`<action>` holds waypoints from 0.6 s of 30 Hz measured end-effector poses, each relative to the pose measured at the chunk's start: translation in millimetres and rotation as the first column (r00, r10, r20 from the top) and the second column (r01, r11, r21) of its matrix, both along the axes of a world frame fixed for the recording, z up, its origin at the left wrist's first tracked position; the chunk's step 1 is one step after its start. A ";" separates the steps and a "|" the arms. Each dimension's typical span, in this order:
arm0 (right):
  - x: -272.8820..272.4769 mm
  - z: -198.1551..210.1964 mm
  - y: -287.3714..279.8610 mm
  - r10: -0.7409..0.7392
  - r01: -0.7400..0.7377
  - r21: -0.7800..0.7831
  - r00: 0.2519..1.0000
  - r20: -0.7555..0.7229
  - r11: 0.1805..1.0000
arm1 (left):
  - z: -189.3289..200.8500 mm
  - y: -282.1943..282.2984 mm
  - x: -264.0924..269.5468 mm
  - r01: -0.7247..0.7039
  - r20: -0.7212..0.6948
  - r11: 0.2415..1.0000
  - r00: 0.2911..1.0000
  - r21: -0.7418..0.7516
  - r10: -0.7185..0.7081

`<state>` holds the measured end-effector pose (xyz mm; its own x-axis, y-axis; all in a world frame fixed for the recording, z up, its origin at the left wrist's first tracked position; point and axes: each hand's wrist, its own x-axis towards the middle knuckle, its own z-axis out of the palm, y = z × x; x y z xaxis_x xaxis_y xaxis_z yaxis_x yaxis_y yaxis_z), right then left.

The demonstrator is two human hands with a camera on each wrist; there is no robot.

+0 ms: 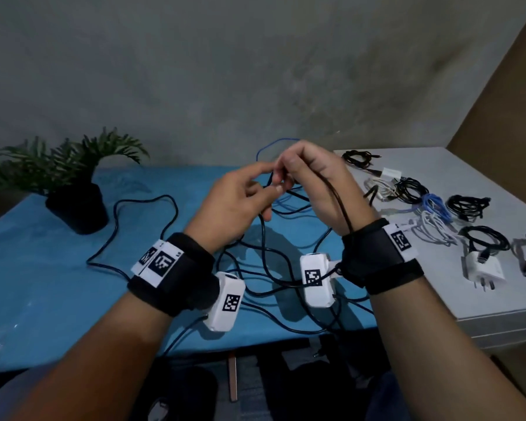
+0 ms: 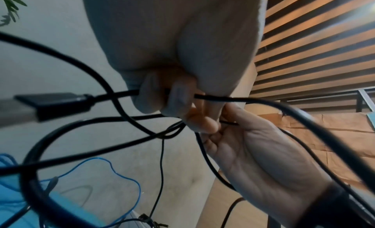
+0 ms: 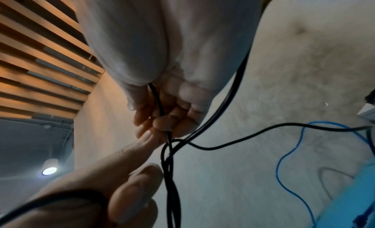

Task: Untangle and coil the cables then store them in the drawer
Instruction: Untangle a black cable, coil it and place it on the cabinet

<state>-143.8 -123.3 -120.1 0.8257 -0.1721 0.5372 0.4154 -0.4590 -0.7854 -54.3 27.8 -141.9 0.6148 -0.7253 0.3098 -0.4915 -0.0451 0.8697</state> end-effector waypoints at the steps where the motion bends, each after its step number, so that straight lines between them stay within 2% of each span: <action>1: -0.6 0.6 -0.5 0.004 -0.004 0.003 1.000 -0.005 1.000 | 1.1 0.3 1.3 0.004 0.002 1.000 1.000 0.006 -0.004; 5: -2.3 -4.1 -2.3 -0.011 0.012 0.024 1.000 -0.019 1.000 | 4.3 0.8 7.2 -0.045 0.034 0.999 0.998 -0.006 0.045; 9: 8.3 -27.5 -6.6 -0.005 -0.018 -0.115 0.981 -0.196 0.993 | 8.5 0.8 8.9 -0.032 -0.108 0.989 0.994 -0.147 0.016; 11: 15.8 -48.0 -8.5 -0.108 0.030 -0.286 0.959 -0.261 0.958 | 17.1 3.7 8.1 -0.057 -0.154 0.968 0.988 -0.244 0.020; 12: 18.3 -57.5 -10.3 -0.197 0.075 -0.379 0.935 -0.294 0.922 | 23.7 7.1 9.0 -0.090 -0.174 0.945 0.984 -0.314 0.036; 14: 19.2 -72.3 -17.4 -0.362 0.135 -0.494 0.843 -0.399 0.859 | 41.0 20.3 18.0 -0.169 -0.229 0.863 0.971 -0.477 0.064; 16: 18.8 -82.4 -31.3 -0.471 0.172 -0.534 0.730 -0.495 0.828 | 58.9 42.0 35.2 -0.253 -0.290 0.759 0.953 -0.599 0.089; 18: 16.8 -83.0 -45.8 -0.569 0.228 -0.580 0.641 -0.515 0.782 | 70.3 66.4 52.5 -0.321 -0.325 0.697 0.936 -0.641 0.133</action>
<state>-127.0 -169.1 -203.1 0.8838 -0.4677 0.0138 -0.4137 -0.7948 -0.4439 -1.8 94.2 -71.6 0.8524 -0.2059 0.4806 -0.3230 0.5154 0.7937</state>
